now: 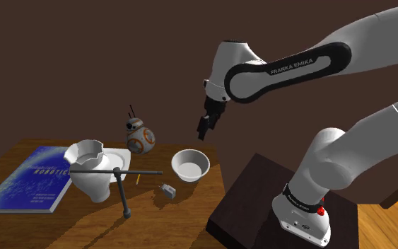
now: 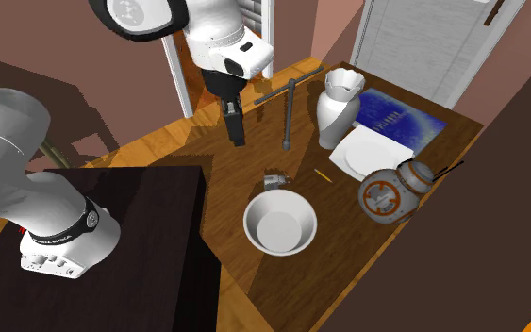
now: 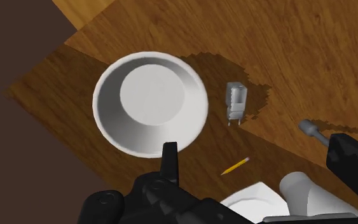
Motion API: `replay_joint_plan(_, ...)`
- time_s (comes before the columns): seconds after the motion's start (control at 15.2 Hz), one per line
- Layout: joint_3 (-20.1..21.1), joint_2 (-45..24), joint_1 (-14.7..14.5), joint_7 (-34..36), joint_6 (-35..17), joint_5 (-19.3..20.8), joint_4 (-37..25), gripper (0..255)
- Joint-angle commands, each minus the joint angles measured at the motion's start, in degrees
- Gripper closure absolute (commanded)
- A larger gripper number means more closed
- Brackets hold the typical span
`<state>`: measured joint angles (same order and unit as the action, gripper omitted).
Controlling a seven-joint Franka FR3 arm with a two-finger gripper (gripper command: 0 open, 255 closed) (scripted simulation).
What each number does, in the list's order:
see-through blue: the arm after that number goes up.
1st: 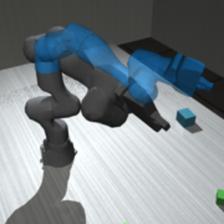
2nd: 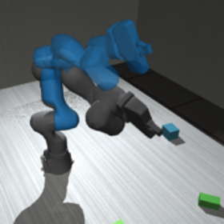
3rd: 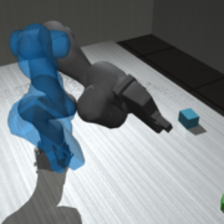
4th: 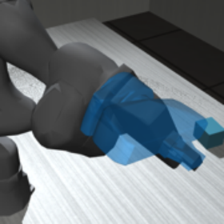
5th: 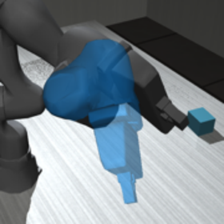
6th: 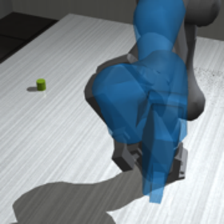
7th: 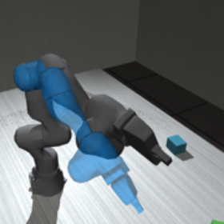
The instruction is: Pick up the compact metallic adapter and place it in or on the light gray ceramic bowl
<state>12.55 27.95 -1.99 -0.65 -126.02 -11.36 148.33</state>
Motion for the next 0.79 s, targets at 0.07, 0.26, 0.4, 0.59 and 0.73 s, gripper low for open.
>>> replay_joint_plan(0.07,2.2,-6.4,0.0,1.8,-6.6,0.2,0.3,0)
replay_joint_plan(0.26,4.3,-13.0,0.2,4.1,-12.4,1.4,-0.2,0)
replay_joint_plan(0.4,5.6,-17.7,0.5,6.1,-16.2,2.9,-1.0,0)
replay_joint_plan(0.59,7.2,-25.1,1.0,10.0,-21.4,6.5,-2.7,0)
replay_joint_plan(0.73,7.6,-30.2,0.9,13.3,-24.4,10.0,-4.2,0)
